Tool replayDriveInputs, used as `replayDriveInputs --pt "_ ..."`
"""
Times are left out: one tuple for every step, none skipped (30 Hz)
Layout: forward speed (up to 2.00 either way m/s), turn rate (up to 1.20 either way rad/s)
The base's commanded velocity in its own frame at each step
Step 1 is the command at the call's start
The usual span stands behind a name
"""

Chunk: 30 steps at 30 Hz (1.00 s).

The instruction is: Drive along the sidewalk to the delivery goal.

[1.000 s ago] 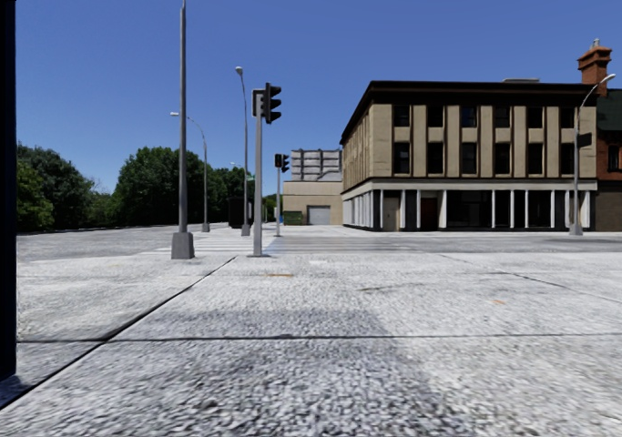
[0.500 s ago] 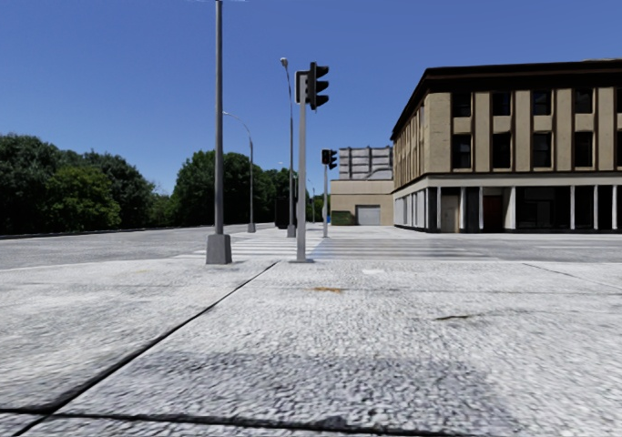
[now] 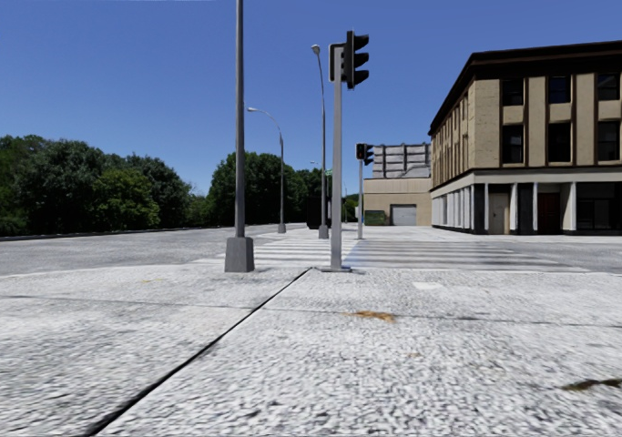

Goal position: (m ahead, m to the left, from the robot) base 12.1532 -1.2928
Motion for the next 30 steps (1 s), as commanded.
replayDriveInputs --pt "2.0 0.0" --pt "2.0 0.0" --pt "2.0 0.0" --pt "2.0 0.0" --pt "2.0 0.0" --pt "2.0 0.1" --pt "2.0 0.16" --pt "2.0 0.21" --pt "2.0 0.21" --pt "2.0 0.27" --pt "2.0 0.31" --pt "2.0 0.33" --pt "2.0 0.33" --pt "2.0 0.33" --pt "2.0 0.33" --pt "2.0 0.33" --pt "2.0 0.33" --pt "2.0 0.33" --pt "2.0 0.33" --pt "2.0 0.33" --pt "2.0 0.28" --pt "2.0 0.05" --pt "2.0 0.0" --pt "2.0 0.0" --pt "2.0 0.0" --pt "2.0 0.0" --pt "2.0 0.0" --pt "2.0 0.0" --pt "2.0 0.0" --pt "2.0 0.0"
